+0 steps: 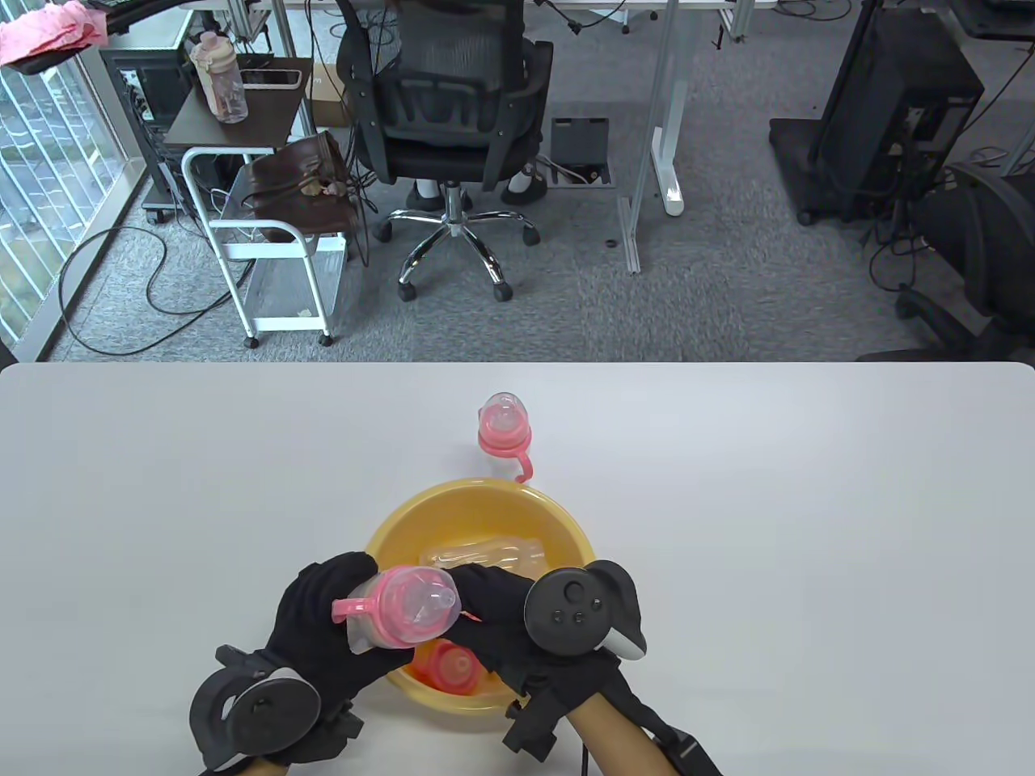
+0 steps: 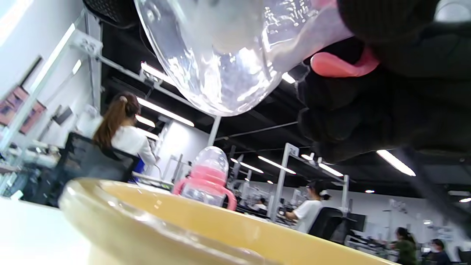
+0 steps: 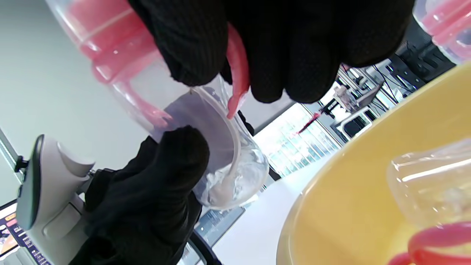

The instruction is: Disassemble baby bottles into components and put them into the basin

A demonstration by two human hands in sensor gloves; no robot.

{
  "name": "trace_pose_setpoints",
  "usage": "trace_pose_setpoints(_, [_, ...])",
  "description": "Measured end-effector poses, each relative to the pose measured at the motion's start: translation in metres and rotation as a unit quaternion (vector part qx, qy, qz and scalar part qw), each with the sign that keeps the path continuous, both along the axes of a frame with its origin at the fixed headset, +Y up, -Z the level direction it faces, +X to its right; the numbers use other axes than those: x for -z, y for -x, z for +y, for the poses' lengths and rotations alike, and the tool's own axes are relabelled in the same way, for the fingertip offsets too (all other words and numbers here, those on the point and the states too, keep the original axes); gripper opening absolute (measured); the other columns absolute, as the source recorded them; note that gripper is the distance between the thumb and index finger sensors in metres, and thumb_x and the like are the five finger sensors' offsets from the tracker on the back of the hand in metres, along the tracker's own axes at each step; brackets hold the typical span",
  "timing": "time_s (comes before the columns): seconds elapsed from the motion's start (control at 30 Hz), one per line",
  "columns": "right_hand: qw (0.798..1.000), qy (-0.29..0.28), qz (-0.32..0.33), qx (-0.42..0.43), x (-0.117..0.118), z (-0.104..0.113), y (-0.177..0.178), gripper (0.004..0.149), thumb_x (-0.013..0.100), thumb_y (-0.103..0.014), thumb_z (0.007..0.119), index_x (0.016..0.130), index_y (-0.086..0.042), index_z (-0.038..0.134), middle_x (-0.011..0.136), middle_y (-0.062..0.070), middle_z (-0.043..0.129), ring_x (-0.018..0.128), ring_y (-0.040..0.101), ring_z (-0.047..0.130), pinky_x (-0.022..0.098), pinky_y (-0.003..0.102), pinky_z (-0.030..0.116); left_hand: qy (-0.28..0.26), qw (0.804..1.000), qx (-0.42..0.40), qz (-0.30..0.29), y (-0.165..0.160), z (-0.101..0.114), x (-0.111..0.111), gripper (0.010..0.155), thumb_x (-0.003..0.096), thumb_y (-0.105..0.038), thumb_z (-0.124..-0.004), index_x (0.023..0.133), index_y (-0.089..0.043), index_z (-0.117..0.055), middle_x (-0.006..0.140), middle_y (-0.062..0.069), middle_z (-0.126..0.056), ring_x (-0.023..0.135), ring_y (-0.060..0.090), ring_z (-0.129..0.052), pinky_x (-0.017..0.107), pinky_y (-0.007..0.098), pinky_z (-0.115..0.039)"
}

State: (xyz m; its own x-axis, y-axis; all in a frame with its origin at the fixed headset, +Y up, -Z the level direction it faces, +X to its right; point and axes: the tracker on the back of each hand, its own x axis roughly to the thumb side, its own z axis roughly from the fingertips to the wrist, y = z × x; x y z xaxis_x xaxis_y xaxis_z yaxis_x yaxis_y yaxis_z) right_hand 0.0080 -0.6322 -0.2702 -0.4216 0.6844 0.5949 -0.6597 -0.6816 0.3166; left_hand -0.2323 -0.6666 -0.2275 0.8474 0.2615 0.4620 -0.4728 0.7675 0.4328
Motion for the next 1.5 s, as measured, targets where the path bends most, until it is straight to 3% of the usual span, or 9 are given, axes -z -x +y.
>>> trace_pose_setpoints(0.1, [0.999, -0.035, -0.008, -0.026, -0.002, 0.005, -0.002, 0.08, 0.053, -0.041, 0.081, 0.115, -0.007, 0.043, 0.107, 0.027, 0.062, 0.091, 0.052, 0.076, 0.068, 0.07, 0.062, -0.022, 0.998, 0.032, 0.039, -0.001, 0.0, 0.0, 0.094, 0.0384, -0.067, -0.073, 0.107, -0.008, -0.045, 0.105, 0.015, -0.065, 0.098, 0.036, -0.078, 0.075, 0.06, -0.058])
trace_pose_setpoints(0.27, [0.997, -0.065, -0.02, 0.032, -0.005, 0.004, -0.007, 0.096, 0.05, -0.047, 0.081, 0.116, -0.004, 0.026, 0.113, 0.03, 0.046, 0.095, 0.055, 0.068, 0.069, 0.072, 0.058, -0.04, 0.991, 0.099, 0.079, -0.004, -0.002, 0.001, 0.094, 0.0391, -0.066, -0.073, 0.107, -0.006, -0.046, 0.106, 0.017, -0.065, 0.099, 0.039, -0.078, 0.074, 0.061, -0.059])
trace_pose_setpoints(0.47, [0.993, -0.083, -0.024, 0.084, -0.005, 0.016, -0.015, 0.084, 0.05, -0.047, 0.081, 0.115, -0.009, 0.044, 0.113, 0.029, 0.049, 0.098, 0.056, 0.066, 0.07, 0.074, 0.055, -0.027, 0.984, 0.158, 0.082, -0.01, -0.008, 0.002, 0.093, 0.0384, -0.064, -0.076, 0.107, -0.008, -0.047, 0.107, 0.016, -0.066, 0.1, 0.039, -0.078, 0.074, 0.061, -0.06])
trace_pose_setpoints(0.73, [0.995, -0.055, -0.003, -0.086, -0.005, 0.008, -0.001, 0.089, 0.05, -0.049, 0.081, 0.118, -0.011, 0.036, 0.117, 0.035, 0.035, 0.099, 0.065, 0.059, 0.068, 0.076, 0.057, -0.079, 0.964, 0.235, 0.094, -0.023, -0.001, -0.004, 0.094, 0.0369, -0.068, -0.075, 0.107, -0.011, -0.05, 0.105, 0.013, -0.069, 0.096, 0.035, -0.083, 0.068, 0.056, -0.074])
trace_pose_setpoints(0.83, [0.99, -0.056, -0.001, -0.128, -0.006, 0.01, 0.003, 0.093, 0.05, -0.047, 0.083, 0.118, -0.012, 0.029, 0.116, 0.037, 0.033, 0.093, 0.061, 0.072, 0.066, 0.07, 0.068, -0.074, 0.966, 0.222, 0.112, -0.019, 0.007, -0.006, 0.096, 0.0333, -0.07, -0.078, 0.106, -0.013, -0.052, 0.104, 0.011, -0.07, 0.096, 0.034, -0.083, 0.063, 0.053, -0.079])
trace_pose_setpoints(0.97, [0.988, -0.075, 0.001, -0.132, -0.011, 0.013, 0.009, 0.092, 0.05, -0.044, 0.085, 0.117, -0.01, 0.033, 0.112, 0.032, 0.051, 0.081, 0.049, 0.088, 0.059, 0.058, 0.082, -0.098, 0.962, 0.225, 0.122, -0.017, 0.01, -0.009, 0.099, 0.0279, -0.076, -0.073, 0.104, -0.014, -0.058, 0.1, 0.011, -0.077, 0.09, 0.032, -0.089, 0.058, 0.051, -0.083])
trace_pose_setpoints(1.2, [0.992, -0.071, -0.001, -0.106, -0.01, 0.005, 0.01, 0.087, 0.051, -0.042, 0.084, 0.116, -0.009, 0.037, 0.109, 0.032, 0.053, 0.075, 0.05, 0.089, 0.054, 0.054, 0.086, -0.12, 0.952, 0.25, 0.133, -0.018, 0.013, -0.011, 0.099, 0.0254, -0.078, -0.069, 0.102, -0.016, -0.065, 0.096, 0.012, -0.083, 0.085, 0.031, -0.094, 0.055, 0.05, -0.085])
trace_pose_setpoints(1.37, [0.981, -0.147, -0.021, -0.122, -0.017, 0.007, 0.015, 0.084, 0.051, -0.043, 0.082, 0.116, -0.01, 0.038, 0.109, 0.032, 0.053, 0.07, 0.049, 0.09, 0.05, 0.05, 0.087, -0.106, 0.956, 0.239, 0.132, -0.015, 0.016, -0.009, 0.099, 0.0246, -0.078, -0.069, 0.101, -0.015, -0.069, 0.094, 0.012, -0.086, 0.084, 0.031, -0.097, 0.053, 0.049, -0.087])
trace_pose_setpoints(1.5, [0.981, -0.157, -0.022, -0.113, -0.018, 0.006, 0.016, 0.084, 0.051, -0.043, 0.08, 0.116, -0.009, 0.039, 0.108, 0.034, 0.053, 0.065, 0.049, 0.091, 0.045, 0.048, 0.088, -0.1, 0.957, 0.24, 0.131, -0.015, 0.019, -0.009, 0.099, 0.0246, -0.078, -0.07, 0.1, -0.014, -0.07, 0.093, 0.012, -0.087, 0.083, 0.032, -0.098, 0.052, 0.05, -0.088])
